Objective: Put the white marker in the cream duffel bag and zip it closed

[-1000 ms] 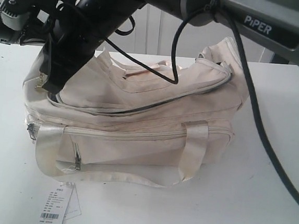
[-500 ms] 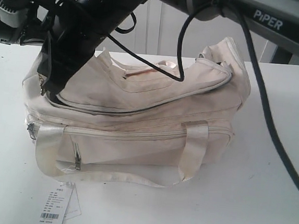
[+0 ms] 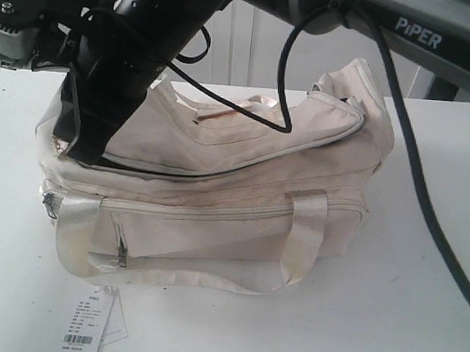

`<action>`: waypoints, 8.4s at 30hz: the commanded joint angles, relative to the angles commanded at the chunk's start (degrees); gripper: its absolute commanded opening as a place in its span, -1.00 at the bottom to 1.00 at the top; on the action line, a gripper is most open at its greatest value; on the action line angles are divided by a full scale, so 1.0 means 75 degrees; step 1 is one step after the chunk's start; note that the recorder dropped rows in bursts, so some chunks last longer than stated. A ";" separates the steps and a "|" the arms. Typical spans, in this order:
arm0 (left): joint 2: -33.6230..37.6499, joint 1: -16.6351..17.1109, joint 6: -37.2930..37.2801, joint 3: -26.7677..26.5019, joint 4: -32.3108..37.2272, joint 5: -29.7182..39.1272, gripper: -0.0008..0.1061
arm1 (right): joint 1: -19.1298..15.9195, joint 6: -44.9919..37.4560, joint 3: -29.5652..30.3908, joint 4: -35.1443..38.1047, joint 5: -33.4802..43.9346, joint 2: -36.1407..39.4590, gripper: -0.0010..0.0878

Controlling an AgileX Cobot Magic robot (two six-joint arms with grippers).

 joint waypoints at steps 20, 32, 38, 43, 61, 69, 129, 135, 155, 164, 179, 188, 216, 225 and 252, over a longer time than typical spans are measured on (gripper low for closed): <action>0.0000 0.0000 0.0000 0.0000 0.0000 0.0000 -0.99 | 0.0000 -0.0190 0.0000 -0.0015 0.0653 0.0000 -0.98; -0.0001 0.0000 0.0000 0.0000 0.0042 -0.0128 -0.99 | 0.0000 -0.0205 0.0000 -0.0032 0.0653 -0.0083 -0.98; -0.0001 0.0000 0.0000 0.0000 0.0042 -0.0128 -0.99 | 0.0000 -0.0205 0.0000 -0.0003 0.0653 -0.0213 -0.98; -0.0001 0.0000 0.0000 0.0000 0.0042 -0.0128 -0.99 | 0.0000 -0.0191 0.0000 -0.0003 0.0653 -0.0214 -0.98; -0.0001 0.0000 -0.0014 0.0000 0.0042 -0.0178 -0.99 | 0.0000 0.0929 0.0015 0.0010 0.0653 -0.0225 -0.98; -0.0001 0.0000 -0.0014 0.0000 0.0042 -0.0178 -0.99 | 0.0000 0.1225 0.0015 0.0010 0.0653 -0.0293 -0.98; -0.1329 0.1251 -0.1101 -0.0012 0.0975 0.1021 0.32 | 0.0138 0.1532 0.1438 -0.0740 0.0653 -0.1243 -0.98; -0.2689 0.1303 -0.1494 0.1219 0.1595 0.1163 0.32 | 0.0138 0.1511 0.1438 -0.0740 0.0594 -0.1243 -0.98; -0.5353 0.0045 -0.1028 0.5364 0.0622 -0.1667 0.32 | 0.0138 0.1474 0.1438 -0.0740 0.0626 -0.1243 -0.98; -0.5255 -0.0389 -0.1053 0.5845 0.0485 -0.2424 0.32 | 0.0138 0.1474 0.1438 -0.0740 0.0653 -0.1243 -0.98; -0.4265 -0.1014 -0.0674 0.5859 -0.0166 -0.2680 0.04 | 0.0138 0.1438 0.1438 -0.0740 0.0653 -0.1243 -0.98; -0.4265 -0.1014 0.0350 0.5859 -0.1149 -0.2780 -0.98 | 0.0138 0.1281 0.1438 -0.0740 0.0653 -0.1243 -0.98; -0.4265 -0.1014 0.0528 0.5859 -0.1150 -0.2995 -0.98 | 0.0138 0.1727 0.1438 -0.1714 0.0653 -0.1371 -0.98; -0.4265 -0.1014 0.0548 0.5859 -0.1150 -0.3010 -0.98 | 0.0138 0.1875 0.1521 -0.1901 0.0653 -0.1456 -0.98; -0.4265 -0.1014 0.0561 0.5859 -0.1150 -0.3010 -0.98 | -0.0087 0.2065 0.1886 -0.2221 0.0653 -0.1713 -0.98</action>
